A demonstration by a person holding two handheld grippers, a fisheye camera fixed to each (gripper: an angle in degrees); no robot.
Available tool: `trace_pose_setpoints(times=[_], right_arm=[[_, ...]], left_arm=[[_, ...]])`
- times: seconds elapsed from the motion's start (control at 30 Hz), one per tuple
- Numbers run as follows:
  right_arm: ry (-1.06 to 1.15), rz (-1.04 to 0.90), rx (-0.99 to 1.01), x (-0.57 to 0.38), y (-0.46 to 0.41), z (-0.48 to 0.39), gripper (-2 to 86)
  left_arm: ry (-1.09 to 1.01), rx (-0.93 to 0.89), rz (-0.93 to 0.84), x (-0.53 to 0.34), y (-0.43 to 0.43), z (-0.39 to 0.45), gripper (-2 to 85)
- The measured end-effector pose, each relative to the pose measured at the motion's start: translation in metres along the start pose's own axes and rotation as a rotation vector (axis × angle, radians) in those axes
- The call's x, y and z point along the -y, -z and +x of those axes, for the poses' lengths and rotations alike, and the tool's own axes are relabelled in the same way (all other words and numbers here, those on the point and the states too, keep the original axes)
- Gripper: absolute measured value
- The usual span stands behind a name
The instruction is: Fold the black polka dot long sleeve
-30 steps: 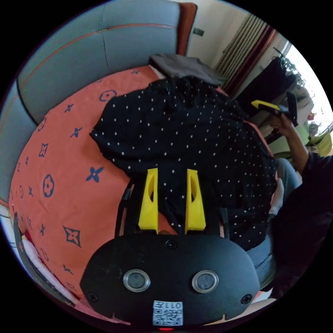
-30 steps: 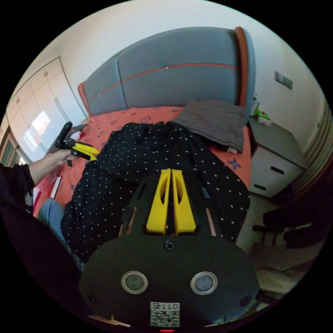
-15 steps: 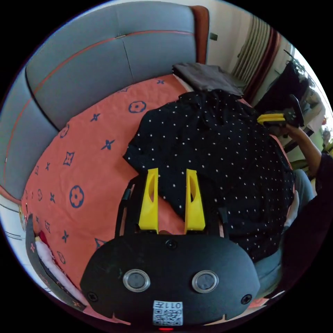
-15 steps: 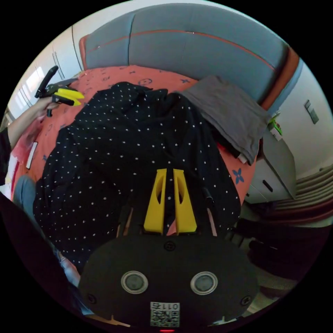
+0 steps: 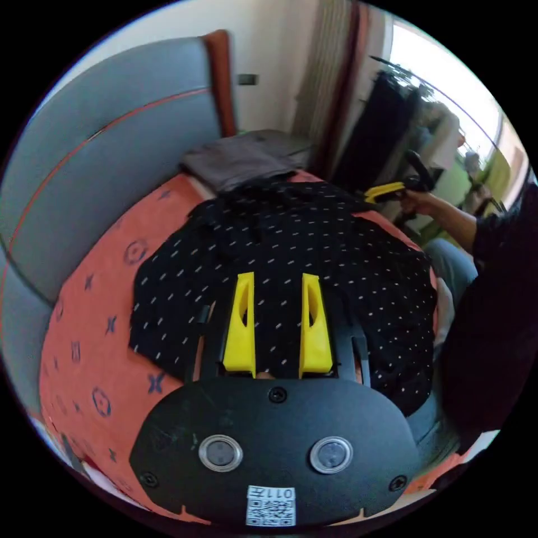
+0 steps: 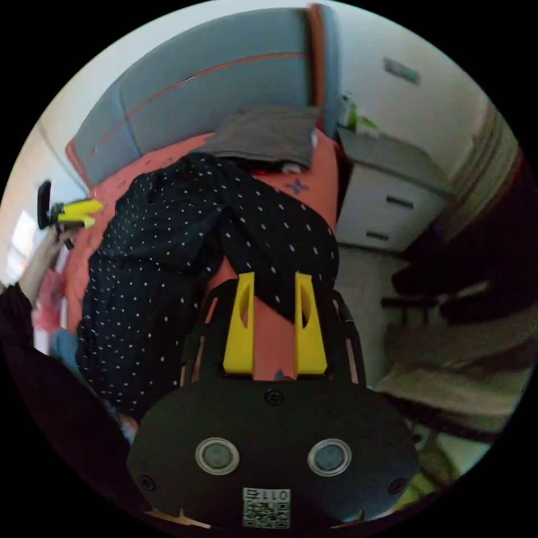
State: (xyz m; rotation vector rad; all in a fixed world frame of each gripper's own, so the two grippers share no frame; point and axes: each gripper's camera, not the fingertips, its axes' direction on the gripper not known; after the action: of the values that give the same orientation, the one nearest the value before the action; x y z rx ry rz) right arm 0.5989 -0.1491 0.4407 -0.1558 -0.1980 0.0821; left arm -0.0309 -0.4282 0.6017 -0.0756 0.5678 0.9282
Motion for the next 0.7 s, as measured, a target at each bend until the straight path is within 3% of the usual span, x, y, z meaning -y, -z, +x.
trace_pose_setpoints(times=[0.1, 0.17, 0.27, 0.33, 0.47, 0.6, 0.7], right_arm=[[-0.124, 0.005, 0.08, -0.032, 0.004, 0.041, 12.1], [-0.117, -0.019, 0.03, -0.045, 0.005, 0.054, 12.8], [-0.055, -0.078, -0.073, -0.059, 0.006, 0.072, 13.4], [0.003, -0.109, -0.168, -0.066, 0.003, 0.083, 13.6], [0.15, -0.174, -0.185, -0.077, -0.029, 0.096, 14.3], [0.332, -0.227, -0.223, -0.087, -0.072, 0.081, 15.1], [0.373, -0.173, -0.218, -0.087, -0.089, 0.075, 14.9]], left_arm=[[-0.092, -0.065, -0.041, 0.054, -0.051, 0.059, 13.5], [-0.088, -0.188, -0.094, 0.078, -0.089, 0.079, 13.7], [-0.063, -0.209, -0.283, 0.093, -0.143, 0.098, 13.8], [-0.029, -0.22, -0.204, 0.103, -0.127, 0.105, 13.6], [-0.136, -0.006, -0.028, 0.148, -0.077, 0.146, 12.9], [-0.152, 0.143, -0.087, 0.192, -0.093, 0.16, 12.1], [-0.033, 0.069, -0.164, 0.202, -0.124, 0.144, 11.7]])
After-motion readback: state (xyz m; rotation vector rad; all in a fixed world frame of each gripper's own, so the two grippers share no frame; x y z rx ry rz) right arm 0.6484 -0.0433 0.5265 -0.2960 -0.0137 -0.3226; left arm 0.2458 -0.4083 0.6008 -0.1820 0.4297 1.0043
